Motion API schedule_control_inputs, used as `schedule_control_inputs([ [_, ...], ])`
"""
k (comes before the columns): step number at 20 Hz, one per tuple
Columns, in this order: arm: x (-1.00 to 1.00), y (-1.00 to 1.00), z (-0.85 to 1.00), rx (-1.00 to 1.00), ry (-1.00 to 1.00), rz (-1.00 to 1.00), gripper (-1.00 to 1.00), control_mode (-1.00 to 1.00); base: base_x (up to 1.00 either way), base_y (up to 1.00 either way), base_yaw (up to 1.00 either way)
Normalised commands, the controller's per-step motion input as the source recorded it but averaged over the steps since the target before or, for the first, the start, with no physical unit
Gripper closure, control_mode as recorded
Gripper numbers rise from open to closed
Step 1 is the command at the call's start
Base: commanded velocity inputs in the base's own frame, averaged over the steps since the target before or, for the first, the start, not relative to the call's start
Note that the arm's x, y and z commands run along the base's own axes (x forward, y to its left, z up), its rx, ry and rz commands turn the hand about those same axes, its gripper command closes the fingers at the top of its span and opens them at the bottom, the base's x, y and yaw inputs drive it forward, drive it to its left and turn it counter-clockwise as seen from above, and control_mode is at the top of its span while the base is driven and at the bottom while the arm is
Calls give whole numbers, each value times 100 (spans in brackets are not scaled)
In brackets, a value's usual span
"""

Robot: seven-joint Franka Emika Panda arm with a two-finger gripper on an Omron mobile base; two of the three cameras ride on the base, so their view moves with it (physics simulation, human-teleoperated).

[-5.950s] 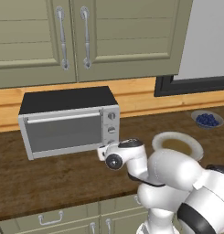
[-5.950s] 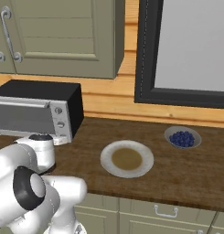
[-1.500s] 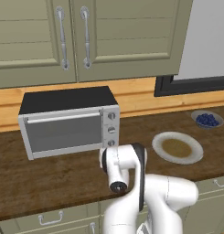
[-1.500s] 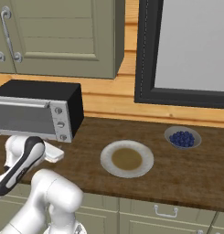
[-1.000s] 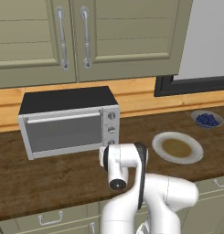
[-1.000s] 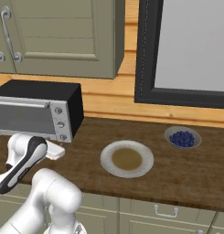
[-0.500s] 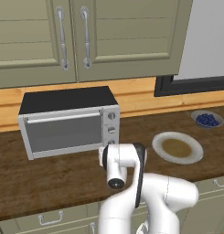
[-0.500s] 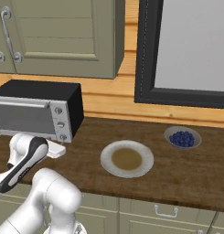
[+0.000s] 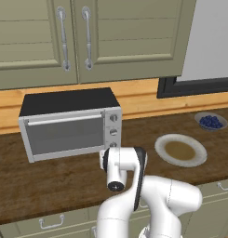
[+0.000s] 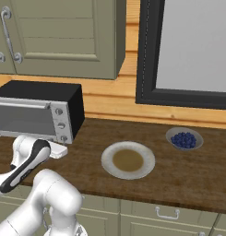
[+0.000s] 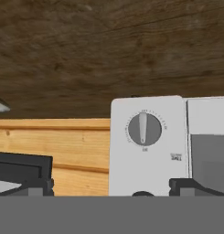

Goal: Pick up the kebab skewer and baguette bread, and place them inside the toaster oven. Close the toaster oven door and start by setting the timer.

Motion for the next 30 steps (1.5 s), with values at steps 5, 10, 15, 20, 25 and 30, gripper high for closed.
schedule_control_inputs([
  [5, 18, 0, -3, -4, 0, 1, -100, -100, 0, 0, 0],
  [10, 16, 0, 0, -2, 0, 1, -100, -100, 0, 0, 0],
  [15, 13, 0, -3, -3, 0, 2, -100, -100, 0, 0, 0],
  [20, 6, 0, -7, -3, 0, 2, -100, -100, 0, 0, 0],
  [25, 4, -9, -10, -3, 0, 3, -100, -100, 0, 0, 0],
  [30, 11, -16, -9, -2, 0, 3, -100, -100, 0, 0, 0],
])
